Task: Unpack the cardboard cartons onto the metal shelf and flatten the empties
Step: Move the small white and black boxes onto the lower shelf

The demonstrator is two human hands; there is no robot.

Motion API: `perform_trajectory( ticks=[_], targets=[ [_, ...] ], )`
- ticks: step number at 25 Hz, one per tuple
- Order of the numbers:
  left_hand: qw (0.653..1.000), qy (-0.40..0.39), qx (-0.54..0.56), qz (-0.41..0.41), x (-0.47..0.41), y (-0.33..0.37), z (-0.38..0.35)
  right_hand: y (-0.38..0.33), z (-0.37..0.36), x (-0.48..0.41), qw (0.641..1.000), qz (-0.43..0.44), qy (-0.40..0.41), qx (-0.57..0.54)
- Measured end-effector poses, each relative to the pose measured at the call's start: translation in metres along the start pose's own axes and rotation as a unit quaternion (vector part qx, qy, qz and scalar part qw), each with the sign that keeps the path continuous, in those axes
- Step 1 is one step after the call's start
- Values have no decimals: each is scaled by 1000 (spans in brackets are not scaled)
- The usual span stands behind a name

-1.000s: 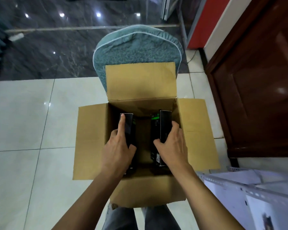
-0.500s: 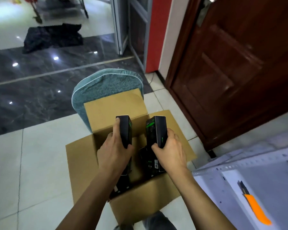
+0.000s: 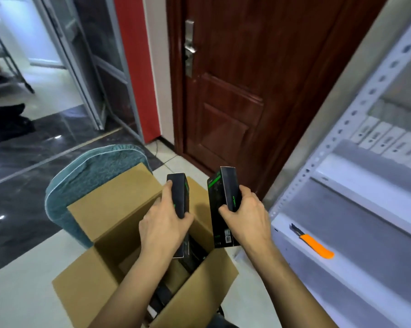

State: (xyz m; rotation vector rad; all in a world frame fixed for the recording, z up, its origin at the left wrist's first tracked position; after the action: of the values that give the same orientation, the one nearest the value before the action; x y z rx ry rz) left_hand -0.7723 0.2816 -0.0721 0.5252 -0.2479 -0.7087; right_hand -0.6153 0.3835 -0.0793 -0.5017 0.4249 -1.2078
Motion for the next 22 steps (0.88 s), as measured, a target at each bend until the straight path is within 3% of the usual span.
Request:
perform_trajectory(
  ticks=[14, 22],
  targets=[
    [978, -100, 26, -182, 60, 105, -35, 84, 110, 74, 976, -135, 169, -21],
    [960, -117, 24, -254, 115, 180, -65, 152, 172, 111, 956, -185, 226, -25]
  ],
)
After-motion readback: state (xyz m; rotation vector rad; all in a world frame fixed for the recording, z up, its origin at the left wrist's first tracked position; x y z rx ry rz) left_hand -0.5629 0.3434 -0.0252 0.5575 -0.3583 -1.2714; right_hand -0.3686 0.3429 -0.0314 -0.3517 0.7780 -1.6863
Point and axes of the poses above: each hand's wrist, its own x-axis away from the middle knuckle, its own z-axis out of the back of the hand, y = z × x, the point moved 2 cm from there along -x, towards the middle knuckle, and after that the axes turned 5 degrees about z, right-handed, at the moved point
